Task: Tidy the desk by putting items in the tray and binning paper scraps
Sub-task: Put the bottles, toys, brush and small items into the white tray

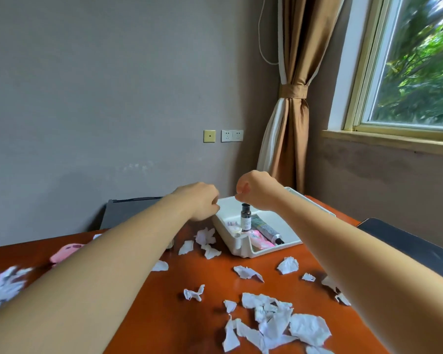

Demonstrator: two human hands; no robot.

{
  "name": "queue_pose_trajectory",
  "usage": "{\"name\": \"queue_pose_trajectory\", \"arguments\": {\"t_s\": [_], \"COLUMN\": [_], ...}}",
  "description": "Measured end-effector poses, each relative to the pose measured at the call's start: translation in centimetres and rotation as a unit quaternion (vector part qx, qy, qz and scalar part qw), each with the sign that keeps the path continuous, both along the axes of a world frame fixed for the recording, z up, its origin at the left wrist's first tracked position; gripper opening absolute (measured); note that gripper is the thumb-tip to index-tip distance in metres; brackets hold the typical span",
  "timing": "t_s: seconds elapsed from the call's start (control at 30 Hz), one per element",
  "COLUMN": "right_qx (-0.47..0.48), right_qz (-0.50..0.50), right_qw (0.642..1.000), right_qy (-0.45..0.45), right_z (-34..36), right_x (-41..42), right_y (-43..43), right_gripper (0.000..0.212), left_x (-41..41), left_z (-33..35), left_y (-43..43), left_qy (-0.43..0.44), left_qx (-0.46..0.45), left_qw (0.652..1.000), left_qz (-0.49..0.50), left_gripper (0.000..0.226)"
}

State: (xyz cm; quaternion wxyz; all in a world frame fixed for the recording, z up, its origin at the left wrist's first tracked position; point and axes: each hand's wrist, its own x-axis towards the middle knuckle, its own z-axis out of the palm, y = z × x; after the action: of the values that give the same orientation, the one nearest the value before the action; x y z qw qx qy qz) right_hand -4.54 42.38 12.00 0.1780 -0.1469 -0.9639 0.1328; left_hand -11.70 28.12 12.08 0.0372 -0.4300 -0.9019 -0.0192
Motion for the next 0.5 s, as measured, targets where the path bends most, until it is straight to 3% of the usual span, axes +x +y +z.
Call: {"name": "queue_pose_trajectory", "arguments": {"t_s": [0.5], "right_qx": [0.009], "right_qz": [0.085], "right_qw": [0.993], "right_qy": [-0.079], "right_z": [-1.1], "right_x": [2.5], "right_y": [-13.9], "right_gripper": [0.027], "left_x": [5.0], "left_z": [0.4], "left_y": [-18.4], "left_qy": [0.025], "left_qx": [0.007], "left_qw": [0.998], "left_qz": [0.055], "left_gripper": [0.025]}}
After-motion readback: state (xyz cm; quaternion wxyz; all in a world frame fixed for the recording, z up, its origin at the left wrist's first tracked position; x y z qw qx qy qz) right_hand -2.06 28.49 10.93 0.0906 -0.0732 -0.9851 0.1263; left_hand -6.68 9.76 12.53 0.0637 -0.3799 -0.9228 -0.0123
